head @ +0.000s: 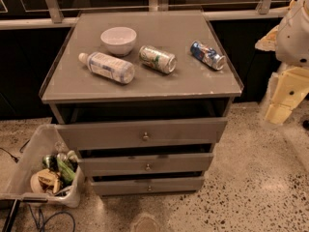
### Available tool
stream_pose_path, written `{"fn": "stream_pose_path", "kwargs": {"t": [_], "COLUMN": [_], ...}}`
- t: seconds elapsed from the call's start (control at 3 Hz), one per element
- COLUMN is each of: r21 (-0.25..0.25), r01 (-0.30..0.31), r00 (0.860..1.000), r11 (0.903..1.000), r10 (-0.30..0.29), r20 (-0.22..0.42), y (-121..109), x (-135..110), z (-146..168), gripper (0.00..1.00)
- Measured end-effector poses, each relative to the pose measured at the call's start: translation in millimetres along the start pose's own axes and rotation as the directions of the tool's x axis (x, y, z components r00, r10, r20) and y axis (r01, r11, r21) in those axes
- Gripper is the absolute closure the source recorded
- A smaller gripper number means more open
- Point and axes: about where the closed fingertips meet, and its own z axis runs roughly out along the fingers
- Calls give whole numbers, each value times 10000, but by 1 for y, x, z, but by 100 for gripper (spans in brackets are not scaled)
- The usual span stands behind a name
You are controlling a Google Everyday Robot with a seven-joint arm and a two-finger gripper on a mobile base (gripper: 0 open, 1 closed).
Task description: Open bottom drawer
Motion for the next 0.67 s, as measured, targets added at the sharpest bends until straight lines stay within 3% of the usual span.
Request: {"fn": "stream_pose_path", "kwargs": {"t": [0.67], "r21": [145], "r01": [164], "r00": [9998], "r11": [9998], "r10": [-163], "r20": [-67], "y": [-5], "x": [-6], "z": [2], "gripper": [0]}}
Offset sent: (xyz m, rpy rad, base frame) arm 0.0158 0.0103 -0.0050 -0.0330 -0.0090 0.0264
